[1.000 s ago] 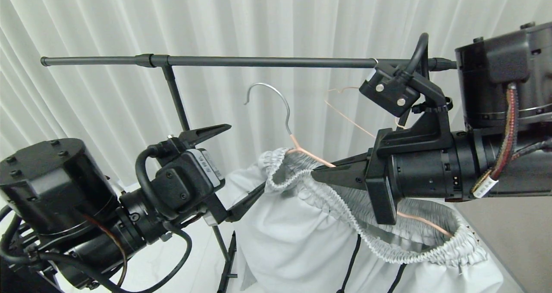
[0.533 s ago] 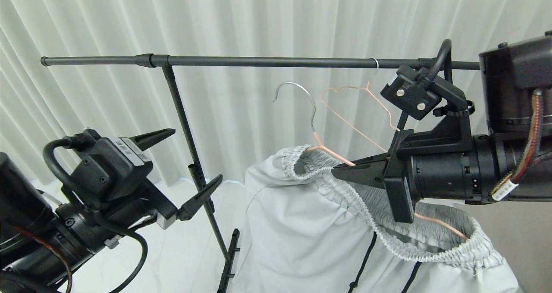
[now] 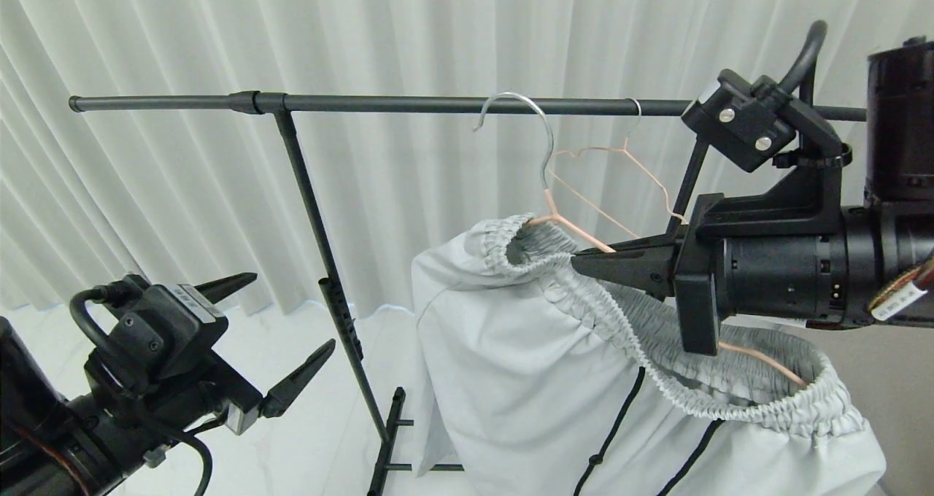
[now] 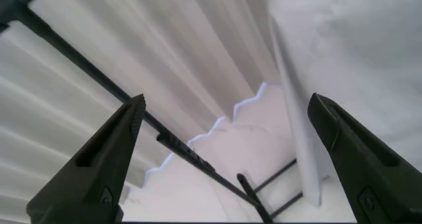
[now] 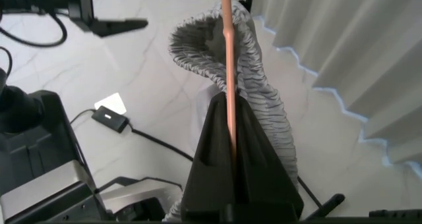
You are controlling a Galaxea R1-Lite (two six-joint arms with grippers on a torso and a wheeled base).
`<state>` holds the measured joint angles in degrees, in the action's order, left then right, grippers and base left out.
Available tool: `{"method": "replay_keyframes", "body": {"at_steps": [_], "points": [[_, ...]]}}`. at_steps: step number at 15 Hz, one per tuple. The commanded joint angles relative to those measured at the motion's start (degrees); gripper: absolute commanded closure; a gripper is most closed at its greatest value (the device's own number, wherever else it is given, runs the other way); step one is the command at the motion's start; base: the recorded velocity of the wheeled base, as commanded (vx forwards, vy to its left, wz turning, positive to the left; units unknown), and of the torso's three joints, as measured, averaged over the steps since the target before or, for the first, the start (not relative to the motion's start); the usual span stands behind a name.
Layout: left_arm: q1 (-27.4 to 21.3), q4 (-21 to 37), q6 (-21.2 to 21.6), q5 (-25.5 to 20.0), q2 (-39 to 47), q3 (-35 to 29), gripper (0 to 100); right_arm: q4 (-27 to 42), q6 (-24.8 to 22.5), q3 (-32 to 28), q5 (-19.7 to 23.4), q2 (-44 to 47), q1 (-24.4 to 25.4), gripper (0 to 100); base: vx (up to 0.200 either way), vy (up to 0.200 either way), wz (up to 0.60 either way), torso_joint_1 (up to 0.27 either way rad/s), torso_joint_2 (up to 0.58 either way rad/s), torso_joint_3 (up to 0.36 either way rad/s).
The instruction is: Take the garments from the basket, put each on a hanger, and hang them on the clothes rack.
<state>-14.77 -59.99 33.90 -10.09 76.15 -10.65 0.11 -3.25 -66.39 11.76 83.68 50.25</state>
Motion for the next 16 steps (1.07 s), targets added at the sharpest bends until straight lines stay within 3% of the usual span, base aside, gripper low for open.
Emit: {"method": "replay_keyframes", "body": {"at_steps": [1, 4, 8, 12, 16], "points": [[-0.52, -0.04, 0.02, -0.01, 1.63, 0.72, 0, -0.46, -0.08, -0.06, 0.10, -0.18, 0.02, 100, 0.000, 0.000, 0.00, 0.000, 0.00, 0.000], [-2.54, -0.30, -0.59, -0.45, 6.20, 0.37, 0, -2.39, -0.08, -0.06, 0.54, -0.97, 0.73, 100, 0.000, 0.000, 0.00, 0.000, 0.00, 0.000], [-2.89, -0.48, -0.77, -5.20, 11.38, -1.21, 0, -2.39, -0.88, -0.32, 0.63, -1.41, 2.84, 100, 0.000, 0.000, 0.00, 0.000, 0.00, 0.000], [-0.61, -0.57, -8.59, -4.76, 15.52, -4.02, 0, -2.31, -1.93, -0.23, 0.80, -3.26, 4.24, 100, 0.000, 0.000, 0.00, 0.000, 0.00, 0.000], [0.89, -1.36, -8.85, -4.85, 17.71, -4.81, 0, -1.96, -1.93, 0.03, 0.72, -4.75, 6.88, 100, 0.000, 0.000, 0.00, 0.000, 0.00, 0.000]]}}
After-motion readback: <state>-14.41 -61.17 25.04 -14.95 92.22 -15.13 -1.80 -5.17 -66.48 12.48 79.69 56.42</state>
